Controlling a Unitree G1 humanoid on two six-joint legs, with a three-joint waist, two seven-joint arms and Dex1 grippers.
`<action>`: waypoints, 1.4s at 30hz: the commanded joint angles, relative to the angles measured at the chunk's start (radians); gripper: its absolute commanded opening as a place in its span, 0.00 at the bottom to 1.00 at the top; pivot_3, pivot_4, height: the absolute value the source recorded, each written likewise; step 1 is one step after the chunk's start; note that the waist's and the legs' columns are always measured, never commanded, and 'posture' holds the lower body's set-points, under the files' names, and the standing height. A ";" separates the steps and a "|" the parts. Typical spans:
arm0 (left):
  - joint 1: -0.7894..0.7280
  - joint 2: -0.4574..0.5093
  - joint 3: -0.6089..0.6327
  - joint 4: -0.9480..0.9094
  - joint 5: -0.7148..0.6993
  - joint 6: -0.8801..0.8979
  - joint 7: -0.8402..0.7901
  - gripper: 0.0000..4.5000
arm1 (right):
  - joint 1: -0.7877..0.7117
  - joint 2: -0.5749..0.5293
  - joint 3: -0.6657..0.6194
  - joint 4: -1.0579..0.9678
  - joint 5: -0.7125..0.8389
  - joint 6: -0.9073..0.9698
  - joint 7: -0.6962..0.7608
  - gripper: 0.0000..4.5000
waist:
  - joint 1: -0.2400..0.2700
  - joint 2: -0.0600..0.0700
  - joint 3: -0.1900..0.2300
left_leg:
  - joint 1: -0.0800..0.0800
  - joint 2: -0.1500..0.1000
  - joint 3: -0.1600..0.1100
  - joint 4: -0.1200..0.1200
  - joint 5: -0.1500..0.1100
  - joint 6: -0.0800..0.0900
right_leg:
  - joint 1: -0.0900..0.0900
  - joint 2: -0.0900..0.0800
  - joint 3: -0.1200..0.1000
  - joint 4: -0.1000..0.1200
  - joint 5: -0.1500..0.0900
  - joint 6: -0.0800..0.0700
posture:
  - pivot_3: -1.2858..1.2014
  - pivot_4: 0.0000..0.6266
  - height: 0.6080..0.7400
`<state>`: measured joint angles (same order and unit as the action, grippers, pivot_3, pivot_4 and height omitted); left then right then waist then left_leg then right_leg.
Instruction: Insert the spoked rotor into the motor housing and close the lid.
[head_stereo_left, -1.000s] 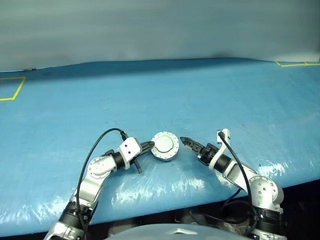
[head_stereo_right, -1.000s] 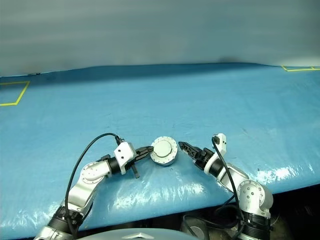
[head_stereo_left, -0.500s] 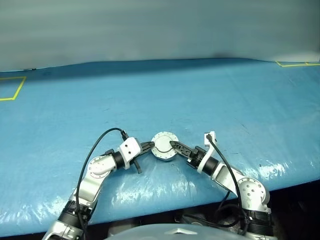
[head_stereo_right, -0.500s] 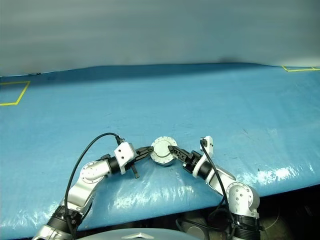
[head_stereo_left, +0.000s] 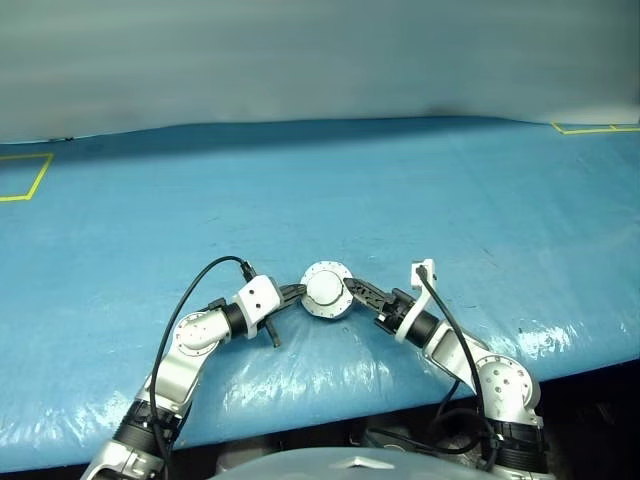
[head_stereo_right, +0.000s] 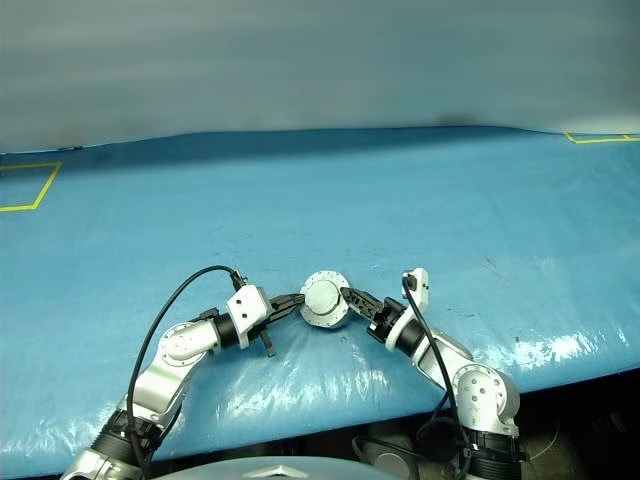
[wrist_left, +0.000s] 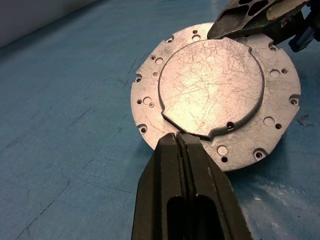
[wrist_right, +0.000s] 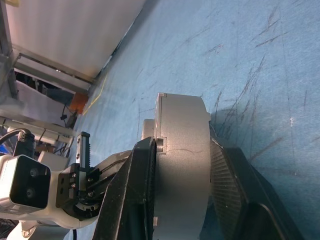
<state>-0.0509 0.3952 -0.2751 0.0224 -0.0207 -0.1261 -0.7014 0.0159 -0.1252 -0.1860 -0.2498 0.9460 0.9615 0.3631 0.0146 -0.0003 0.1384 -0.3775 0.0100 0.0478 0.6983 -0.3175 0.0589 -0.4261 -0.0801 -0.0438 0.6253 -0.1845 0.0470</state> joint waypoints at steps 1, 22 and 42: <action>0.009 -0.004 -0.033 0.013 0.010 0.032 -0.023 0.00 | -0.003 0.007 0.022 -0.018 -0.007 -0.013 -0.017 0.26 | 0.000 0.000 0.000 | 0.000 0.000 0.000 0.000 0.000 0.000 | 0.000 0.000 0.000 0.000 0.000 0.000 | 0.52 0.24 1.00; 0.126 -0.021 0.322 -0.359 -0.602 0.467 -0.007 0.00 | -0.108 0.201 -0.125 0.144 0.234 -0.023 -0.137 0.26 | -0.027 0.000 0.009 | -0.003 0.001 0.000 -0.001 0.000 -0.001 | -0.003 0.002 0.001 0.000 0.000 -0.001 | 0.52 0.24 1.00; 0.251 -0.201 0.472 -0.416 -1.082 0.647 0.080 0.89 | -0.189 0.215 -0.014 0.010 0.404 -0.054 -0.125 0.26 | -0.032 0.002 0.013 | -0.005 0.001 0.000 -0.003 0.000 -0.001 | -0.005 0.002 0.001 -0.001 -0.001 0.000 | 0.52 0.24 1.00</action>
<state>0.2081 0.2024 0.1805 -0.3378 -1.0470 0.5158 -0.6292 -0.1449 0.0743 -0.2172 -0.1724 1.2903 0.9079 0.2112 -0.0176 0.0016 0.1514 -0.3828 0.0105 0.0478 0.6957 -0.3175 0.0582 -0.4308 -0.0781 -0.0430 0.6247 -0.1855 0.0469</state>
